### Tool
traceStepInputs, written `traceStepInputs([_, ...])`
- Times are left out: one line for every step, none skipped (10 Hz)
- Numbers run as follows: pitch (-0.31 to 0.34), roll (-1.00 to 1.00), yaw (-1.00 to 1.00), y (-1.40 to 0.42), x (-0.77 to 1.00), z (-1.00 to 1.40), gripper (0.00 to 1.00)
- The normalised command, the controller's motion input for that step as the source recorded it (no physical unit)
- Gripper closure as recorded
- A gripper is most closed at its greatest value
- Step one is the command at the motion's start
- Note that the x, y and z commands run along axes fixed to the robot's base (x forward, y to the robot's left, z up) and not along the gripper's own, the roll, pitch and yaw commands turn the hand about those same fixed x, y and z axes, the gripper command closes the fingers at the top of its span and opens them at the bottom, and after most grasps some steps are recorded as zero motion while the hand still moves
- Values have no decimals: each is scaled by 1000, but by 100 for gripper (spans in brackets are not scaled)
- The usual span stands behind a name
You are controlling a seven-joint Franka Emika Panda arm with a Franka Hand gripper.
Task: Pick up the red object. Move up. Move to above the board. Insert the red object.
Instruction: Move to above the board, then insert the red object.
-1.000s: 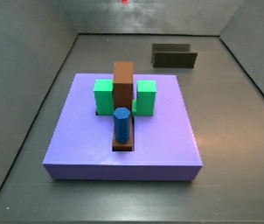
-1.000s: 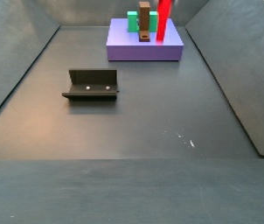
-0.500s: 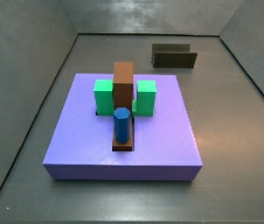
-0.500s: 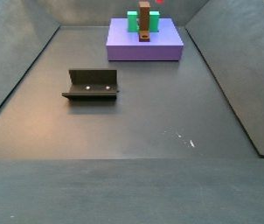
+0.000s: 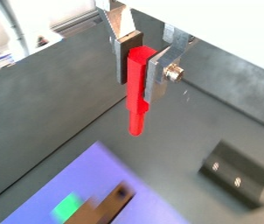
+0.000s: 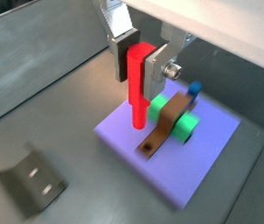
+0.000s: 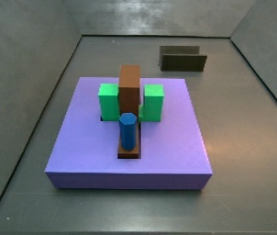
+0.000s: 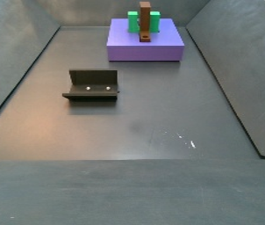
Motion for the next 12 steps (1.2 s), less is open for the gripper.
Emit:
traceStepInputs([143, 14, 10, -1400, 184, 201, 100])
traceStepInputs([152, 12, 10, -782, 139, 118, 100])
traceStepInputs([139, 14, 7, -274, 105, 51, 100])
traceStepInputs([112, 4, 3, -169, 82, 37, 100])
traceStepInputs([-29, 73, 0, 229, -74, -477, 100])
traceStepInputs([-24, 63, -154, 369, -17, -589, 100])
traceStepInputs([-127, 6, -134, 397, -74, -749, 100])
traceStepInputs([-121, 0, -140, 434, -94, -803, 100])
traceStepInputs([-140, -17, -100, 423, -109, -863, 100])
traceStepInputs([-170, -49, -97, 380, -83, -806, 100])
traceStepInputs([-219, -50, -111, 306, -54, -714, 100])
traceStepInputs([-277, -19, -66, 157, -169, -669, 100])
